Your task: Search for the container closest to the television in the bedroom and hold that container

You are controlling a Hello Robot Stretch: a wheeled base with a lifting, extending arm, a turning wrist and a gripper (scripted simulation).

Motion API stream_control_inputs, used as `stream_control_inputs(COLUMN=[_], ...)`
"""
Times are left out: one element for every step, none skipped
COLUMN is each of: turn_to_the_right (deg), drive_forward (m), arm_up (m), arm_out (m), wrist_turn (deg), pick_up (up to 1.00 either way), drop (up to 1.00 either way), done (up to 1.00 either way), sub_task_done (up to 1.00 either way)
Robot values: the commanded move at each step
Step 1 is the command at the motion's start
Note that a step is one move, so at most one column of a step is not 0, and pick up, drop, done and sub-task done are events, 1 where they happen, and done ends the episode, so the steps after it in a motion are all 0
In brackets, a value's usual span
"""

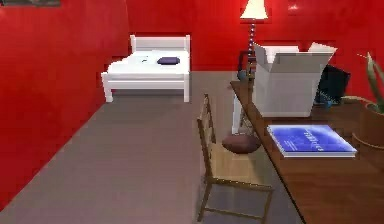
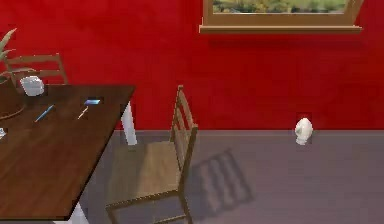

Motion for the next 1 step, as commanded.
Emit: stream_control_inputs(turn_to_the_right=[45.0], drive_forward=[0.0], arm_up=[0.0], arm_out=[0.0], wrist_turn=[0.0], pick_up=[0.0], drop=[0.0], done=[0.0], sub_task_done=[0.0])
